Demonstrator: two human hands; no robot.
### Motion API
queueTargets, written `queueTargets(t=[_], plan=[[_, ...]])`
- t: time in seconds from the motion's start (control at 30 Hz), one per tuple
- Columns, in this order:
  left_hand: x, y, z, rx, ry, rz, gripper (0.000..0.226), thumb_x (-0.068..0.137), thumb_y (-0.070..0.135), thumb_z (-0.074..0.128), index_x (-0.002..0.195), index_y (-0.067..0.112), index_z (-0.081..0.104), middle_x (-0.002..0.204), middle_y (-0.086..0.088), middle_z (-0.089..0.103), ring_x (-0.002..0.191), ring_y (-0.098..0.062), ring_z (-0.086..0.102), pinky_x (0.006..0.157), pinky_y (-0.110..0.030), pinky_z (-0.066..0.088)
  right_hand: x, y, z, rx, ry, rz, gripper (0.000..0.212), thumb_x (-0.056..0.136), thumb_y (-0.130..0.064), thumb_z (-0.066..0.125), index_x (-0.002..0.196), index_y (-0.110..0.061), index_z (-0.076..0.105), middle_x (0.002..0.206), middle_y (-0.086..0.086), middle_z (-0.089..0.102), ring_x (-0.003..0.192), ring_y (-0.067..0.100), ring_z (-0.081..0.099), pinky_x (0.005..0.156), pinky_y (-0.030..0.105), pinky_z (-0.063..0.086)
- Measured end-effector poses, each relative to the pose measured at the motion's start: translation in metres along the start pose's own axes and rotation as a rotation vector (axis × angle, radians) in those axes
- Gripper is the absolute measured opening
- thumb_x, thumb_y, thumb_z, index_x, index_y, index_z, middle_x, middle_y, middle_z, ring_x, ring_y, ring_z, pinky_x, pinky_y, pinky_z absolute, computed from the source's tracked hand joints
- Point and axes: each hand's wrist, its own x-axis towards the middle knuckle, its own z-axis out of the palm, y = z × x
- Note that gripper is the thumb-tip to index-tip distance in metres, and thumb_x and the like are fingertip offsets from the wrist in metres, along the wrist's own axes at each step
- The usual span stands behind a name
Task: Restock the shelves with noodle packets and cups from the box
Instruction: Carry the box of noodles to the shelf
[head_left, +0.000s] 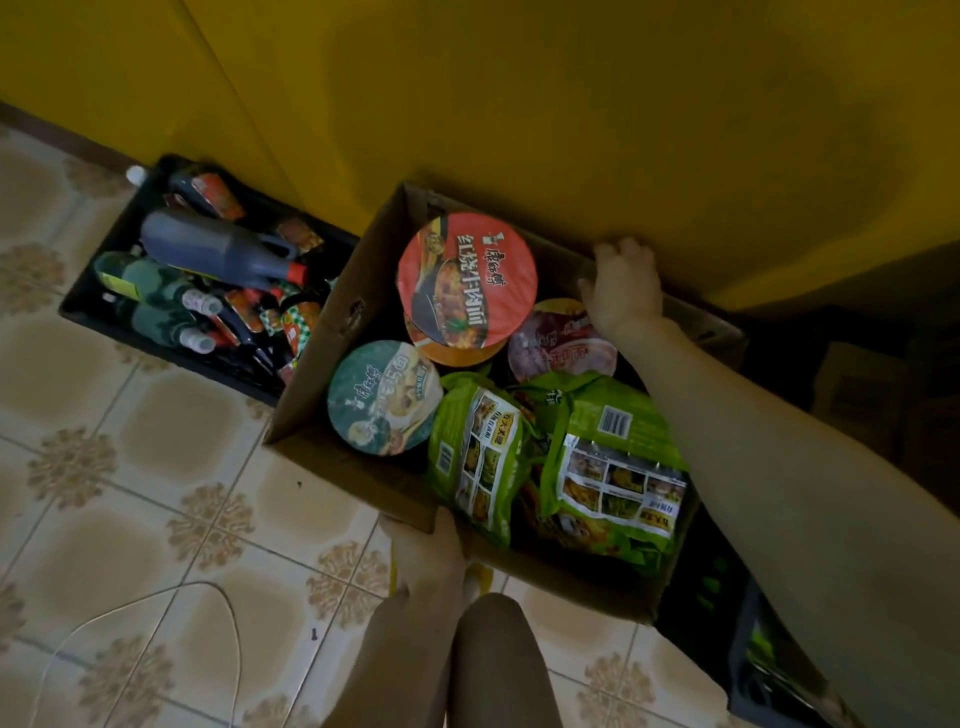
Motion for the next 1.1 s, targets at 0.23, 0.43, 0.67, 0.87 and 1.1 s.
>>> queueTargets(t=[0.23,0.43,0.67,0.87,1.1], plan=[[0.004,-0.022,-0.015,-0.066,0.032,0.001,0.032,0.085,0.005,0.051,0.115,0.014,0.044,0.094,-0.016,0.063,0.078,-0.039,0.064,0.069,-0.059,0.053,-0.012,-0.003,0.016,0.133,0.044,0.1,0.029,0.094,-0.015,0.049,0.122,-0.011,0.049,0.121,0.015,0.056,0.112,0.033,0.05,0.088,0.039,0.039],[-0.003,-0.011,-0.029,0.021,0.019,0.027,0.019,0.082,0.001,0.05,0.093,0.016,0.045,0.083,-0.013,0.059,0.078,-0.04,0.064,0.067,-0.057,0.054,-0.023,-0.002,-0.001,0.123,0.056,0.033,0.029,0.093,-0.017,0.051,0.122,-0.016,0.05,0.114,0.014,0.063,0.107,0.033,0.056,0.082,0.038,0.042],[-0.04,0.029,-0.08,0.068,0.002,0.086,0.038,0.074,0.011,0.056,0.108,0.001,0.042,0.096,-0.022,0.061,0.08,-0.039,0.063,0.069,-0.051,0.055,-0.058,-0.019,-0.055,0.133,0.073,-0.017,0.031,0.094,-0.019,0.05,0.124,-0.018,0.053,0.118,0.014,0.062,0.11,0.033,0.056,0.085,0.038,0.043],[-0.066,0.052,-0.146,0.084,-0.018,0.119,0.042,0.065,0.014,0.054,0.105,0.005,0.047,0.091,-0.018,0.063,0.078,-0.039,0.063,0.064,-0.058,0.054,-0.102,-0.048,-0.11,0.139,0.058,-0.038,0.025,0.093,-0.021,0.05,0.116,-0.017,0.058,0.113,0.013,0.064,0.106,0.034,0.057,0.082,0.036,0.043],[-0.093,0.085,-0.222,0.198,-0.044,0.221,0.027,0.074,0.0,0.052,0.101,0.0,0.051,0.084,-0.024,0.063,0.067,-0.04,0.064,0.05,-0.056,0.054,-0.165,-0.077,-0.149,0.14,0.08,0.001,0.021,0.092,-0.022,0.052,0.111,-0.019,0.059,0.111,0.013,0.064,0.106,0.035,0.057,0.081,0.037,0.044]])
